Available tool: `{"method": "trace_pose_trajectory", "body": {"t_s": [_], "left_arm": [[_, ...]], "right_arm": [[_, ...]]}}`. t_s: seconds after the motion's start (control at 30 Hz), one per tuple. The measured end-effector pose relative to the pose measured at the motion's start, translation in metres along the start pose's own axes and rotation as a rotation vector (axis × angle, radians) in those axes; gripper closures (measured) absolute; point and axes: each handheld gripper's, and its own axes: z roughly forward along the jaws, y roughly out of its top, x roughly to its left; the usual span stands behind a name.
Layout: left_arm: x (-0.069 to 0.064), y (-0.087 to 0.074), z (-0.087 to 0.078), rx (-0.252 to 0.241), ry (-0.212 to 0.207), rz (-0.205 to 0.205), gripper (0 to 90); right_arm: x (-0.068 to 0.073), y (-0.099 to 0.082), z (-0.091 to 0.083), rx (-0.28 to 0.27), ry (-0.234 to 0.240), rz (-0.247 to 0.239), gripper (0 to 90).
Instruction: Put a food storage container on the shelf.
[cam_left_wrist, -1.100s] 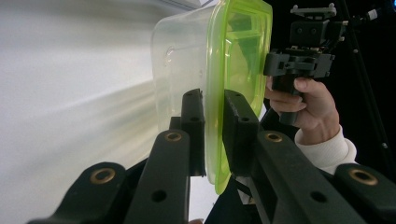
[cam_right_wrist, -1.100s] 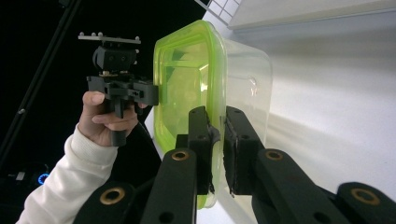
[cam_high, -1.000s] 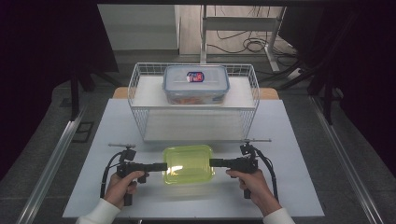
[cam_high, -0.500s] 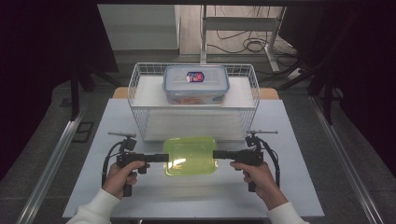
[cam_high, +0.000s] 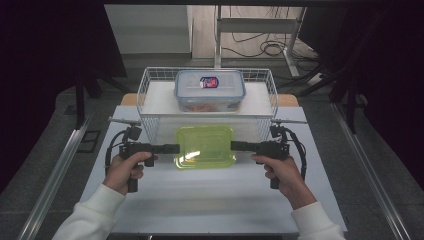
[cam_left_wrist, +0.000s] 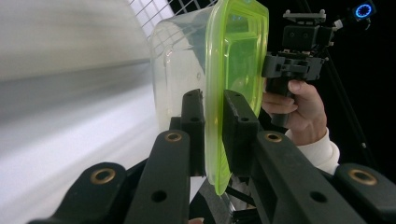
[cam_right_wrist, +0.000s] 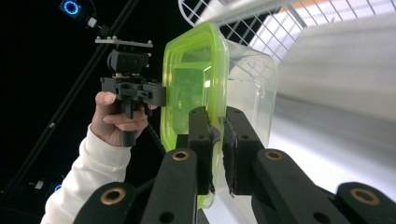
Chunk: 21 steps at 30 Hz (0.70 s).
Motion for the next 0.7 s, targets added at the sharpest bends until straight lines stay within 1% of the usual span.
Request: {"method": "trace_pose_trajectory", "body": {"t_s": [0.3, 0.37, 0.53, 0.7], "left_arm": [[-0.023, 0.029, -0.01, -0.011, 0.01, 0.022, 80.4], [-0.028, 0.035, -0.012, -0.008, 0.009, 0.032, 80.4], [-0.039, 0.053, -0.015, -0.012, 0.011, 0.049, 80.4], [-0.047, 0.071, -0.016, -0.009, 0.015, 0.058, 80.3]], "right_arm": [[0.022, 0.026, -0.007, -0.023, 0.004, -0.032, 82.0], [0.026, 0.032, -0.008, -0.026, 0.006, -0.039, 82.0], [0.035, 0.048, -0.013, -0.043, 0.005, -0.055, 82.0], [0.041, 0.065, -0.017, -0.049, 0.008, -0.055, 82.0]]}}
